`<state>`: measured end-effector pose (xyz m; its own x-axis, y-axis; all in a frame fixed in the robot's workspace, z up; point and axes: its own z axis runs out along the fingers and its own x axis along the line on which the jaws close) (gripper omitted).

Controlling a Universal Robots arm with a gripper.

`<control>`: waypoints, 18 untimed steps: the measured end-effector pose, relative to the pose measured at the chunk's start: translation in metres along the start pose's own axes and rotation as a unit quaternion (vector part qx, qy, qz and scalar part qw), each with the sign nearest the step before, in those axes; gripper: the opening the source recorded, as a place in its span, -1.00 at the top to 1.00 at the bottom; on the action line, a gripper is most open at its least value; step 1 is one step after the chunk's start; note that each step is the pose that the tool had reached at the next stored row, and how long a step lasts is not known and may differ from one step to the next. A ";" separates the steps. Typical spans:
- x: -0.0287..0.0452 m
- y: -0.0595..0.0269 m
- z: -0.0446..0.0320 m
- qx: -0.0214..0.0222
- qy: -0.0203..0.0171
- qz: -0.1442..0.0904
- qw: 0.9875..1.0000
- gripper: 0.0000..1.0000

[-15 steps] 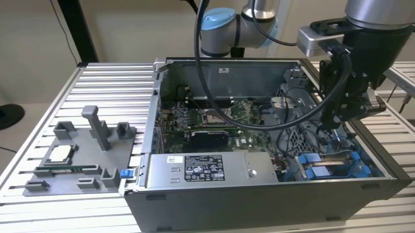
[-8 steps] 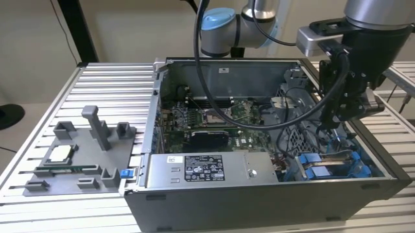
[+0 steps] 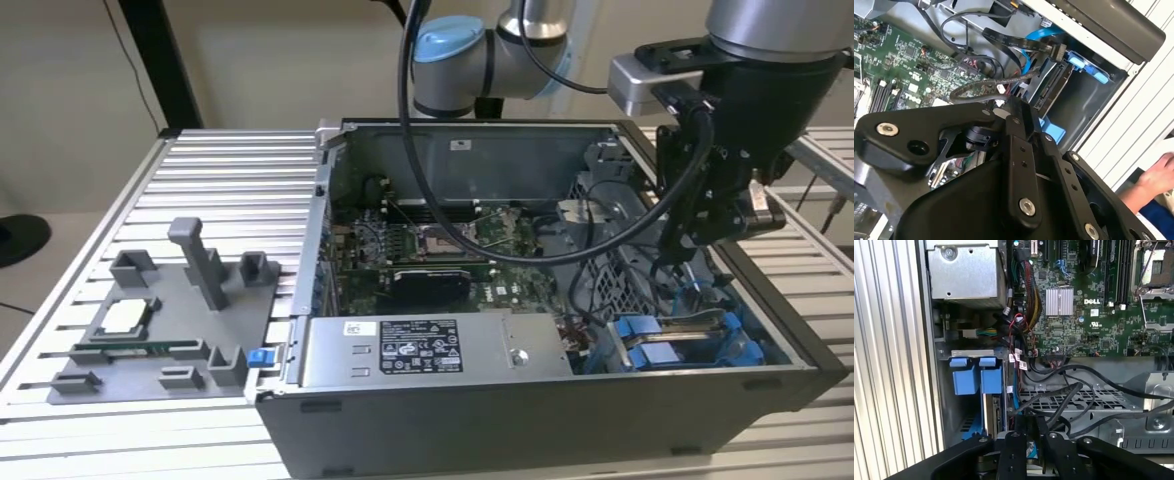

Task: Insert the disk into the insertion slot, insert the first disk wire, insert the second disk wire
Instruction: 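Insert the first disk wire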

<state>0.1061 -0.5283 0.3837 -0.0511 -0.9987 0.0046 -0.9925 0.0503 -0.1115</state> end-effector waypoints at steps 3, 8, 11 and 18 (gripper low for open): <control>0.0000 0.0000 0.0001 0.000 0.000 0.000 1.000 1.00; 0.0002 0.0000 0.0001 0.000 0.000 0.000 1.000 1.00; 0.0002 0.0000 0.0001 0.000 0.000 0.000 1.000 1.00; 0.0018 -0.0014 0.0003 0.000 0.000 0.000 1.000 1.00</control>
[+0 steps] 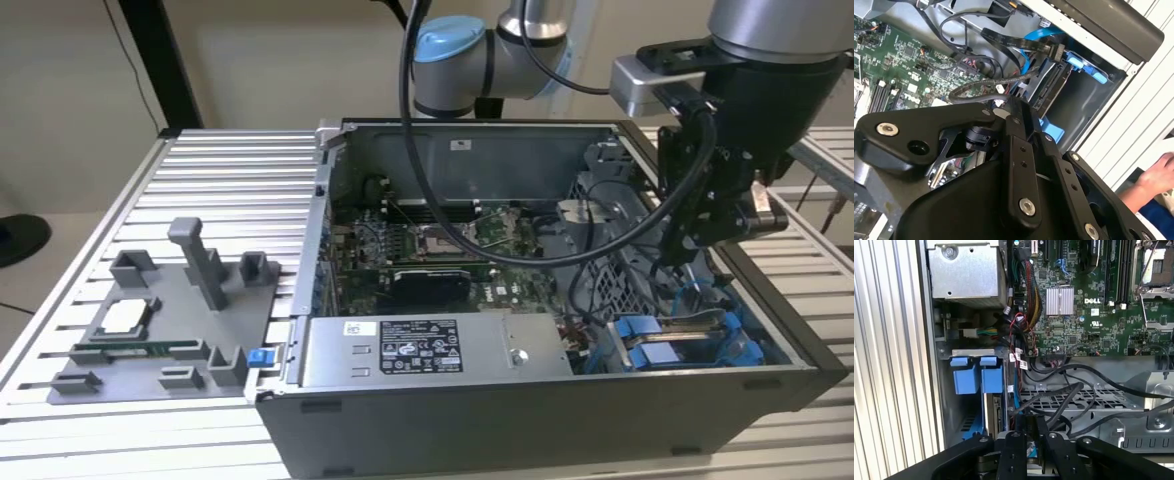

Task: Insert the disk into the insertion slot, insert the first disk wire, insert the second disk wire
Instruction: 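Insert the first disk wire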

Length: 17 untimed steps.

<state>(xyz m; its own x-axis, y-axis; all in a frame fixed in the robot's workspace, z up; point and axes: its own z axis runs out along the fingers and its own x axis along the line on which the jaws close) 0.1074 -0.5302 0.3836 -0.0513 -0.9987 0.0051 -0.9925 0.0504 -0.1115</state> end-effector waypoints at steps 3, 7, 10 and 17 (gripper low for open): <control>0.0023 -0.0024 0.0004 0.000 0.000 0.000 1.000 1.00; 0.0064 -0.0061 0.0011 0.000 0.000 0.000 1.000 1.00; 0.0097 -0.0088 0.0016 0.000 0.000 0.000 1.000 1.00; 0.0187 -0.0145 0.0033 -0.001 0.000 0.000 1.000 1.00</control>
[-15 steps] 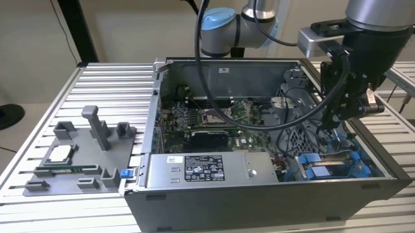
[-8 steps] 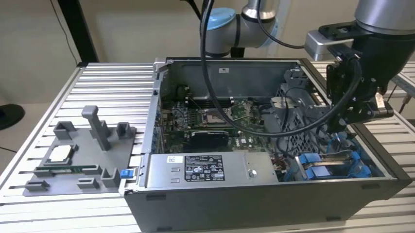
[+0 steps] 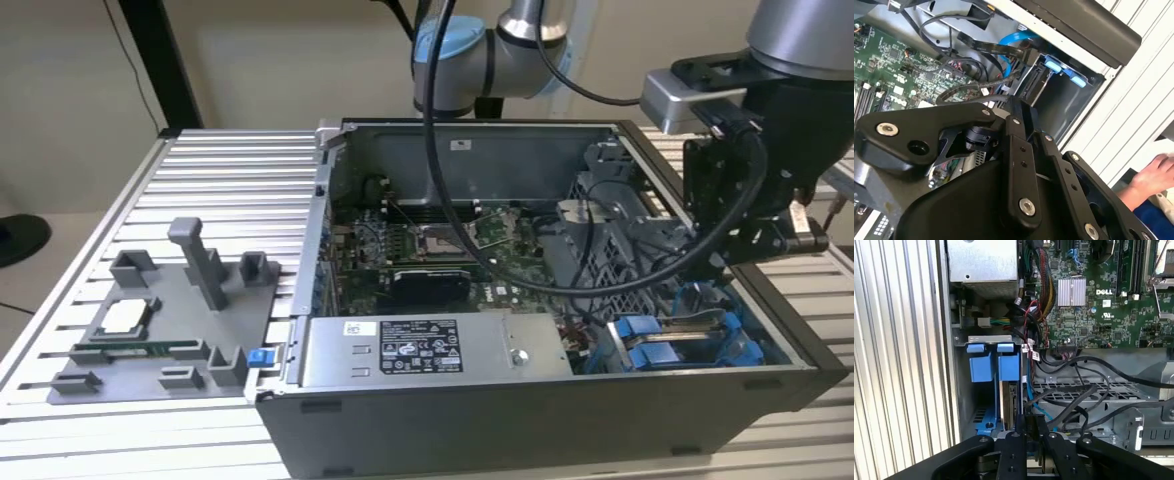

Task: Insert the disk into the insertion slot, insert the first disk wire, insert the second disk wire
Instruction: 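Insert the first disk wire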

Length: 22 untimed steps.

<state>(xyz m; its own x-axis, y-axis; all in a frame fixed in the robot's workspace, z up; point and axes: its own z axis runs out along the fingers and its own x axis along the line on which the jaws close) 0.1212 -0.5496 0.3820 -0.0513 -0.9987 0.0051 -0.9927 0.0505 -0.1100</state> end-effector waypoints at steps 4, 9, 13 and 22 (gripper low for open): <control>0.0064 -0.0021 0.0013 0.000 0.000 0.000 1.000 1.00; 0.0146 -0.0033 0.0041 0.000 0.000 0.000 1.000 1.00; 0.0212 -0.0041 0.0089 -0.001 0.000 0.000 1.000 1.00; 0.0235 -0.0088 0.0216 -0.002 -0.003 0.007 1.000 1.00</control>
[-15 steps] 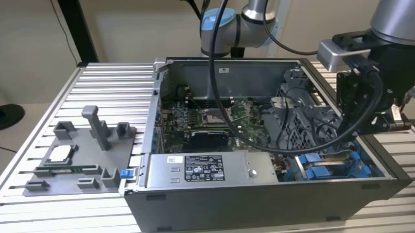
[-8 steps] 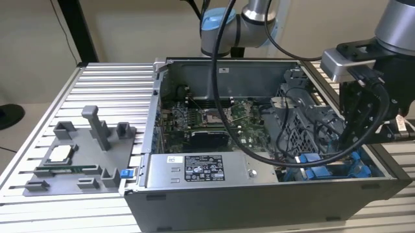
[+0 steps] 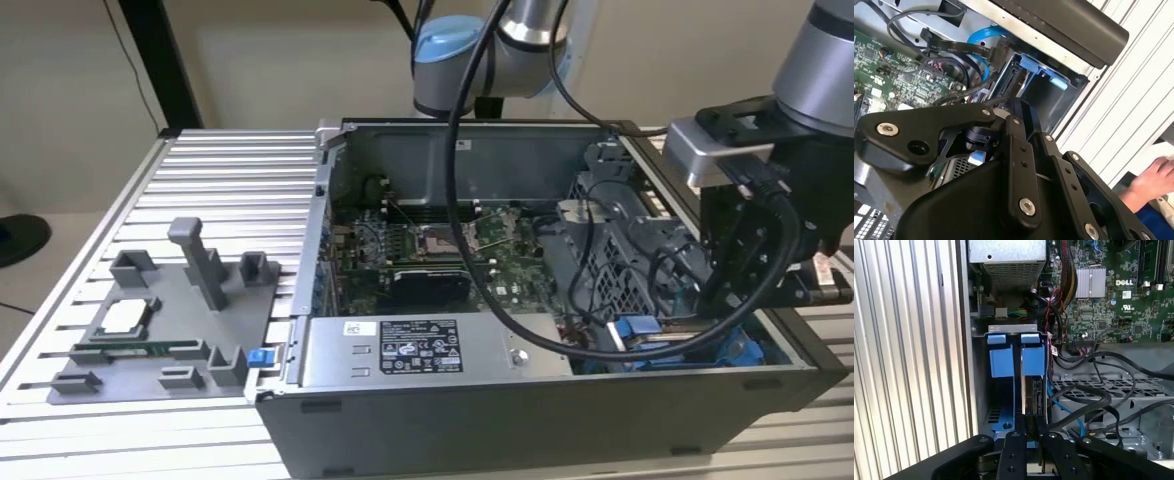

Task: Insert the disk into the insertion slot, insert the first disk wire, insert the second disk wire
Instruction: 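Insert the first disk wire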

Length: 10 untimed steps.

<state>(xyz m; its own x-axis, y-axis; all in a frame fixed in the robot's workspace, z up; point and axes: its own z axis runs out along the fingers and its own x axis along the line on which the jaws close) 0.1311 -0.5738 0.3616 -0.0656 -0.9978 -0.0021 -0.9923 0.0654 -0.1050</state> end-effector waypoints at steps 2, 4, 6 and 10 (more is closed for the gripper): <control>0.0000 0.0001 0.0022 0.000 0.000 0.008 1.000 1.00; 0.0000 0.0003 0.0041 0.000 0.000 0.018 1.000 1.00; -0.0001 0.0004 0.0053 0.000 0.001 0.028 1.000 1.00; 0.0001 0.0003 0.0058 0.000 0.001 0.031 1.000 1.00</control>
<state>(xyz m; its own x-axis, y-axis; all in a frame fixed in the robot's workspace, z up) 0.1314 -0.5739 0.3559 -0.1266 -0.9919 -0.0070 -0.9864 0.1266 -0.1044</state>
